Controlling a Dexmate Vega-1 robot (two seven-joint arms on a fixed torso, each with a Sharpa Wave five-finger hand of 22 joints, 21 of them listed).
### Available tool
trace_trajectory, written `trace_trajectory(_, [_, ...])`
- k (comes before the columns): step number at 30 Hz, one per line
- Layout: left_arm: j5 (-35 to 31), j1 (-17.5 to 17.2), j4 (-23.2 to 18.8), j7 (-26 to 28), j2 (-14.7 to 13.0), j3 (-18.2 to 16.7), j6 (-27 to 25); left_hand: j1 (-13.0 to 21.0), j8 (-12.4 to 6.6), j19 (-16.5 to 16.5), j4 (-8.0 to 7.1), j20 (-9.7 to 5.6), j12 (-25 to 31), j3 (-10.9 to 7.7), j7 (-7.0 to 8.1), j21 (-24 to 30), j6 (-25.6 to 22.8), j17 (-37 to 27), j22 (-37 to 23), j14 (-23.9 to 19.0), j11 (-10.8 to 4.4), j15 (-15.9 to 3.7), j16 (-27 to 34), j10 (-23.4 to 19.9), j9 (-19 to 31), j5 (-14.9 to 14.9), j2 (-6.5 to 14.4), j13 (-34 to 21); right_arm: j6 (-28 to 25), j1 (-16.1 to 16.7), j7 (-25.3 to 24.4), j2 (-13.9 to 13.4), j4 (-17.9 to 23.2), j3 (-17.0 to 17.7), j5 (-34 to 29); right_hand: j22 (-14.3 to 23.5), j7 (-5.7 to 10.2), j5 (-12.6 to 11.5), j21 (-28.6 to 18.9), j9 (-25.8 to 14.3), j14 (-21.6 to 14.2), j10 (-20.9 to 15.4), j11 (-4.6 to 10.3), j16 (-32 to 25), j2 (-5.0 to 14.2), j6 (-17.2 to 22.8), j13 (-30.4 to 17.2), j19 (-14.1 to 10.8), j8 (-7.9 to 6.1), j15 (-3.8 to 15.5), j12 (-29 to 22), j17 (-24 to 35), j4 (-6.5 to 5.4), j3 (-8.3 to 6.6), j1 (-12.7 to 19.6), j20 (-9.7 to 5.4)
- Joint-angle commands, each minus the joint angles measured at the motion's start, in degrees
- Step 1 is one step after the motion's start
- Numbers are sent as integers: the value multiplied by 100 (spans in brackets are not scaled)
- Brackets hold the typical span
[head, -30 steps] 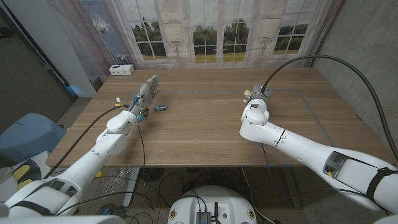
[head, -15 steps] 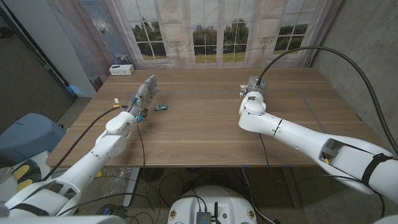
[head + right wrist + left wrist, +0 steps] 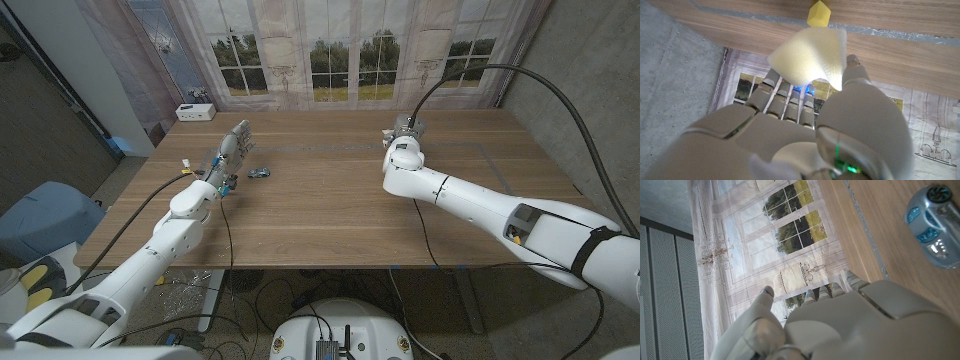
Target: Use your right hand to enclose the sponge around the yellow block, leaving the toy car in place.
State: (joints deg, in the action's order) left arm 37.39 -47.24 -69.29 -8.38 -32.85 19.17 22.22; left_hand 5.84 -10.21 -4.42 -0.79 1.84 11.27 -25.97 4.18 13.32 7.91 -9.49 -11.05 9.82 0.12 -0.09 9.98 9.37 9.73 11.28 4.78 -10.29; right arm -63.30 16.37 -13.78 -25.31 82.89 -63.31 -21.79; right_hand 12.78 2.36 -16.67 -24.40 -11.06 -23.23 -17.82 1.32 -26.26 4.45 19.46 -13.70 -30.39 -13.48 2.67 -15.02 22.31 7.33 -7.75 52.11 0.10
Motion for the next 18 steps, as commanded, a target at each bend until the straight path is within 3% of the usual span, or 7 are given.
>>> trace_trajectory(1, [-17,-261,-371,268,-87,-70,-87,-8,-13,-27,23,35,17,3,20,-7,-14,-31,-18,99,13,16,26,18,14,41,46,-18,356,-327,208,241,-708,-142,100,5,-6,4,-63,-23,-67,-58,10,17,18,77,-18,11,0,669,33,6,-3,25,-6,-1])
trace_trajectory(18, [-7,-430,-610,391,-211,-141,-196,-10,-14,-26,26,38,16,6,20,-10,-20,-31,-18,99,17,17,25,19,14,42,50,-18,616,-564,394,659,-1740,-265,219,-8,0,27,-67,-25,-29,-75,35,97,8,97,-22,119,33,635,60,-10,-25,65,-26,60])
